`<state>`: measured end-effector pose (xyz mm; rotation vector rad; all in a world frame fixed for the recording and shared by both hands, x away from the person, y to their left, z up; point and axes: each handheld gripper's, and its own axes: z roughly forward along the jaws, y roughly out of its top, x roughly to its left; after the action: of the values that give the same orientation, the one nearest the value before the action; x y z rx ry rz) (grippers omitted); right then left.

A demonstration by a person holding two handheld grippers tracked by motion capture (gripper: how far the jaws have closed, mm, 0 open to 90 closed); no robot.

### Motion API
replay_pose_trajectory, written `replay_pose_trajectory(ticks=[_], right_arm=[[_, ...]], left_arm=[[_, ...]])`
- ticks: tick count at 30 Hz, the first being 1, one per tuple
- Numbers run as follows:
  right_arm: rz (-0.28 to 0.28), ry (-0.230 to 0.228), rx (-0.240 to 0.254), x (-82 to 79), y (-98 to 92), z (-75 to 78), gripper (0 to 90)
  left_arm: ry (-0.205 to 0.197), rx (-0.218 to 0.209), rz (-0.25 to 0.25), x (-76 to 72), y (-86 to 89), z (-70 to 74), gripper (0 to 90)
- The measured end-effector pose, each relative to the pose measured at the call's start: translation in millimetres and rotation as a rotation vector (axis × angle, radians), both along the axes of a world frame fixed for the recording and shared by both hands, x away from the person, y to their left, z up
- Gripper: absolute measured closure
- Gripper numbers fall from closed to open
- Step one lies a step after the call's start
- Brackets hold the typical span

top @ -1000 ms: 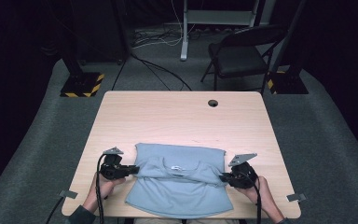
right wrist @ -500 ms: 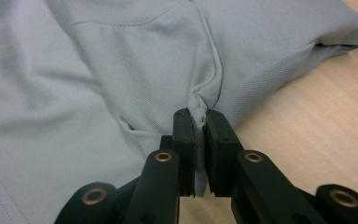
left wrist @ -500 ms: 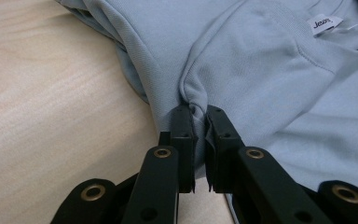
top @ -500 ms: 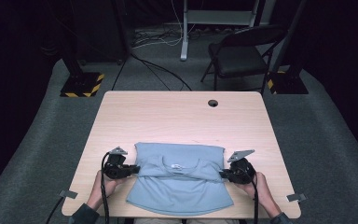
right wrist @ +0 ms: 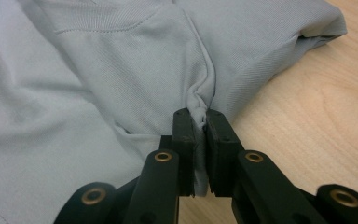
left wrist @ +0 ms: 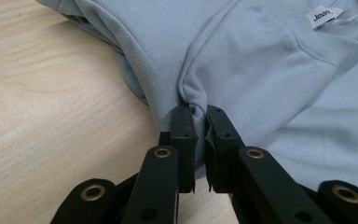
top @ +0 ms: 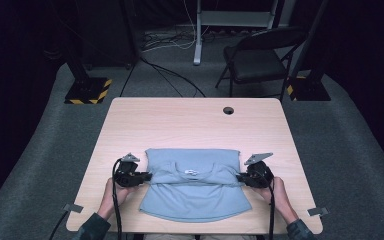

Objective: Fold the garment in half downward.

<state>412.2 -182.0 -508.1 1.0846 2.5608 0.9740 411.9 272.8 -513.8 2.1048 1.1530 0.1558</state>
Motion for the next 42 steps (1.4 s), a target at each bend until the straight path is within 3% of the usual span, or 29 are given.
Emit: replay_pose_trajectory(ticks=[23, 42], right_arm=[[-0.047, -0.017, -0.005, 26.2, -1.1, 0.5, 83.6], [-0.052, -0.02, -0.003, 32.9, -1.8, 0.4, 83.3]], left_arm=[[-0.007, 0.011, 0.011, 29.6, -5.7, 1.3, 82.6], [0.0, 0.0, 0.011, 35.1, -4.1, 1.1, 82.3]])
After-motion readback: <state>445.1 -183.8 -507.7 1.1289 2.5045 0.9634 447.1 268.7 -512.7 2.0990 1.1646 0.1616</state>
